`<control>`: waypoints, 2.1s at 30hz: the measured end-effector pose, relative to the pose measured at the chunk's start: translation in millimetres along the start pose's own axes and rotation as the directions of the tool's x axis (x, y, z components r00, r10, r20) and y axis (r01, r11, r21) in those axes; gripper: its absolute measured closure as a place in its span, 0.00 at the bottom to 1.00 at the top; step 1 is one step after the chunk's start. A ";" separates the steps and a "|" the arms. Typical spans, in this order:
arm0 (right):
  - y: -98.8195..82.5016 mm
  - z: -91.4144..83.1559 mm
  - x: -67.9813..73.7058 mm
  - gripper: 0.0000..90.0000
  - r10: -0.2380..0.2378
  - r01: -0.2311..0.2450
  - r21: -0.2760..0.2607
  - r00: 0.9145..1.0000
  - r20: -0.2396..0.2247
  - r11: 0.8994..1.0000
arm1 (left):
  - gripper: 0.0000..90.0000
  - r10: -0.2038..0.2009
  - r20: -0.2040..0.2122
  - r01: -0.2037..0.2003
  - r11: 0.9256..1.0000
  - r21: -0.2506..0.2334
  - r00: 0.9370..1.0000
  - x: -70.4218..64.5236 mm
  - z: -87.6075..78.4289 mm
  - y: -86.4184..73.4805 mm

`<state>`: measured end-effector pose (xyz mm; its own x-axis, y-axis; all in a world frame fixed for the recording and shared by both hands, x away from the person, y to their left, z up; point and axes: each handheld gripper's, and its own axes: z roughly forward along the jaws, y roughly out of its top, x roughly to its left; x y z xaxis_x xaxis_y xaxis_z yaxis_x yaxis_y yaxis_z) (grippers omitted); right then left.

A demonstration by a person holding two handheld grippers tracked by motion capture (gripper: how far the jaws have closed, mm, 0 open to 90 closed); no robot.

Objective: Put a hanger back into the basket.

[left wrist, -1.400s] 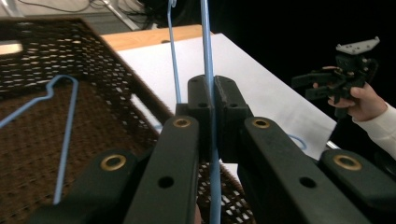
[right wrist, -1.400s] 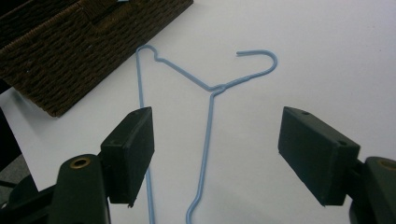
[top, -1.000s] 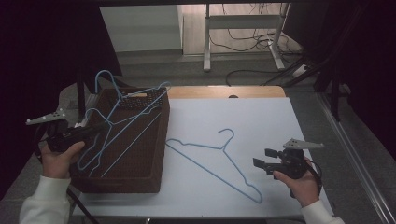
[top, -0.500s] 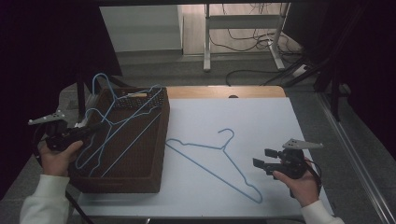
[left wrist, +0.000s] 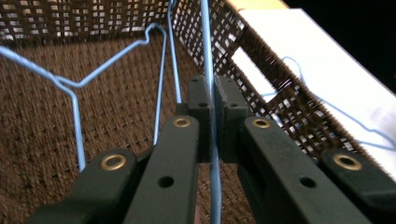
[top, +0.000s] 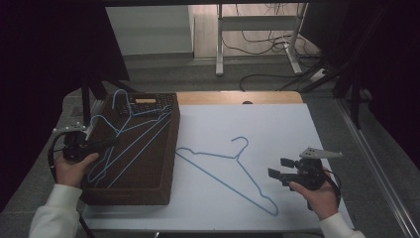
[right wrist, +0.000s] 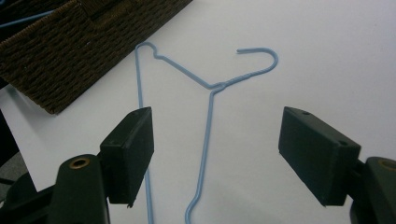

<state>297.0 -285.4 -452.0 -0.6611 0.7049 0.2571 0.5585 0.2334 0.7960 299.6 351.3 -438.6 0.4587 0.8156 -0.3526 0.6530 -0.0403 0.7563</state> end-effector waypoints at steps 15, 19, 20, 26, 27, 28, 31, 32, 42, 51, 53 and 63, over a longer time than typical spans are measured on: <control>0.4 -0.2 0.9 0.30 -0.004 0.004 0.000 1.000 -0.002 1.000 | 0.39 0.033 -0.186 -0.030 0.999 0.020 0.982 -6.3 4.5 1.1; 0.6 0.6 1.4 0.30 -0.004 0.004 0.001 1.000 -0.003 1.000 | 0.31 0.079 -0.104 -0.077 0.997 0.017 0.991 -24.4 0.2 5.3; 0.7 0.7 1.5 0.30 -0.005 0.005 0.003 1.000 -0.003 1.000 | 0.29 0.092 -0.086 -0.090 0.996 0.023 0.992 -30.7 0.5 5.7; 0.1 2.4 1.9 0.30 -0.011 0.011 0.014 1.000 -0.004 1.000 | 0.23 0.164 0.027 -0.165 0.986 0.037 0.986 -70.3 12.1 4.3; -0.2 2.9 2.4 0.30 -0.010 0.010 0.015 1.000 -0.004 1.000 | 0.22 0.172 0.045 -0.174 0.984 0.035 0.984 -76.9 14.2 4.0; -0.3 3.0 2.7 0.30 -0.010 0.010 0.017 1.000 -0.003 1.000 | 0.22 0.181 0.057 -0.183 0.983 0.033 0.982 -81.9 15.6 3.8; -1.1 3.7 3.3 0.29 -0.012 0.012 0.022 1.000 -0.004 1.000 | 0.21 0.211 0.105 -0.215 0.976 0.026 0.972 -101.7 20.2 2.5; -1.3 4.0 3.4 0.29 -0.012 0.012 0.023 1.000 -0.004 1.000 | 0.21 0.224 0.124 -0.229 0.973 0.027 0.967 -110.0 21.9 1.4; -5.4 6.5 10.0 0.29 -0.029 0.029 0.042 1.000 -0.001 0.999 | 0.21 0.289 0.207 -0.312 0.946 0.089 0.935 -156.9 56.7 -15.3; -10.0 11.4 15.7 0.29 -0.059 0.059 0.063 0.998 0.007 0.996 | 0.21 0.293 0.222 -0.322 0.941 0.109 0.930 -167.0 66.5 -21.0; -9.2 11.0 16.6 0.29 -0.059 0.059 0.058 0.998 0.003 0.997 | 0.21 0.296 0.221 -0.324 0.940 0.104 0.929 -167.5 65.5 -20.8; -9.3 18.0 24.4 0.27 -0.063 0.062 0.092 0.998 0.006 0.994 | 0.21 0.296 0.217 -0.325 0.940 0.108 0.930 -169.5 67.4 -22.1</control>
<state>284.6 -258.3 -463.0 -0.6917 0.6930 0.2030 0.5602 0.3375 0.7565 248.1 175.0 -432.6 0.7510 0.6214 -0.2234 0.5299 -0.3653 0.7653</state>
